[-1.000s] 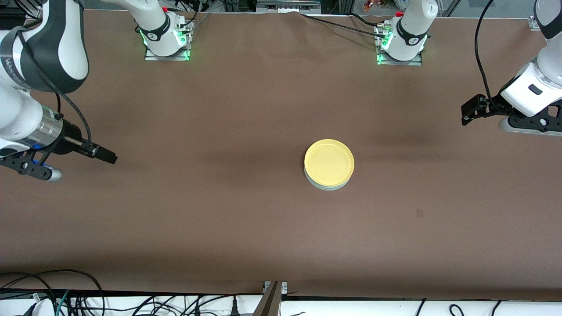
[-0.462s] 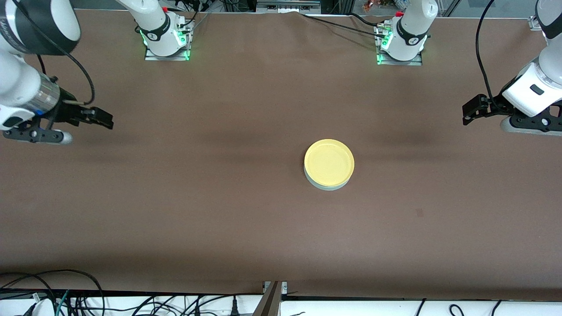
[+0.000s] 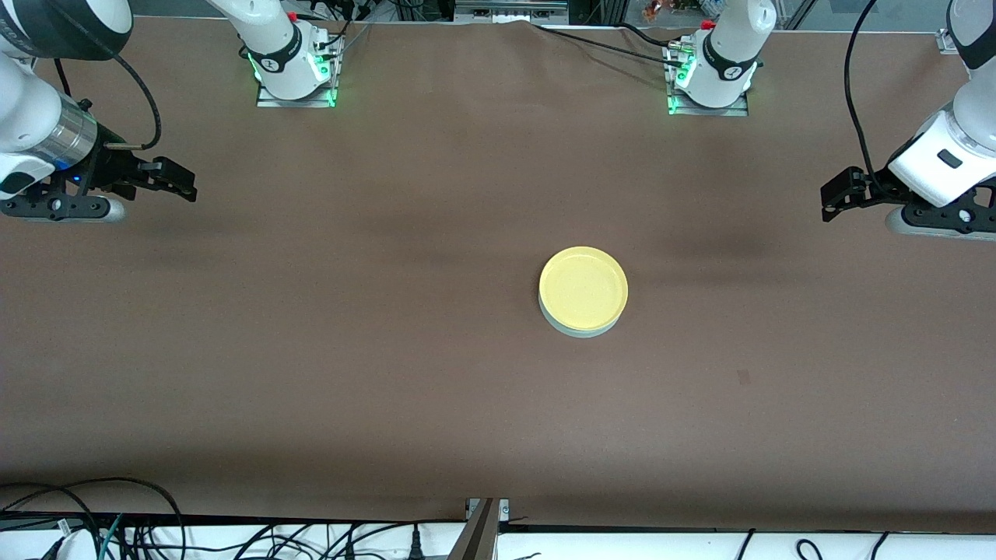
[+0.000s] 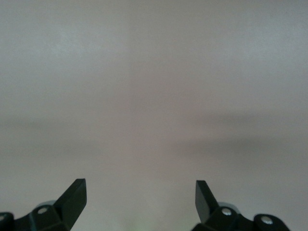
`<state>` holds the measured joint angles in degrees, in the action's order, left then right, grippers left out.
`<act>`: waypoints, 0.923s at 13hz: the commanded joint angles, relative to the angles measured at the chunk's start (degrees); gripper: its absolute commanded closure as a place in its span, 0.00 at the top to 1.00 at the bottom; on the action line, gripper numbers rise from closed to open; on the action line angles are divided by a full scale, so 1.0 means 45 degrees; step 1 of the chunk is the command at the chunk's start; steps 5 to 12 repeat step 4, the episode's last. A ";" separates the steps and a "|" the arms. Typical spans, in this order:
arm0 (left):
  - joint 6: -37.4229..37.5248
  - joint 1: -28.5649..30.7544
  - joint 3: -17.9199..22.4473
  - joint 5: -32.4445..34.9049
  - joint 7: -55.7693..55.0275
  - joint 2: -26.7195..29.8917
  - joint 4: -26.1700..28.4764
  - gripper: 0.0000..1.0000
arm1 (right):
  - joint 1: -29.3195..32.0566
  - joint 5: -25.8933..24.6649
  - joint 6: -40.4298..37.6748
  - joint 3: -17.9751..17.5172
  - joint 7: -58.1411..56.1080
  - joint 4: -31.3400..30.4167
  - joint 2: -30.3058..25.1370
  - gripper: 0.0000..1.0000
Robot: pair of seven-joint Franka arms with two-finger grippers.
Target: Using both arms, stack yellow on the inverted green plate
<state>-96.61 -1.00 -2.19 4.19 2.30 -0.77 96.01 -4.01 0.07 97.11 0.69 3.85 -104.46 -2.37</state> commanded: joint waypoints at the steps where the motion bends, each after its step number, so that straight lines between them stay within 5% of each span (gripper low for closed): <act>1: 0.0161 -0.0052 -0.0081 0.0338 0.0270 0.0250 0.0090 1.00 | 0.0033 0.0180 -0.0639 -0.0035 -0.0152 0.0264 -0.0254 1.00; 12: 0.0161 -0.0032 -0.0061 0.0338 0.0290 0.0250 0.0090 1.00 | 0.0033 0.0141 -0.1188 -0.0250 -0.0094 0.0791 -0.0235 1.00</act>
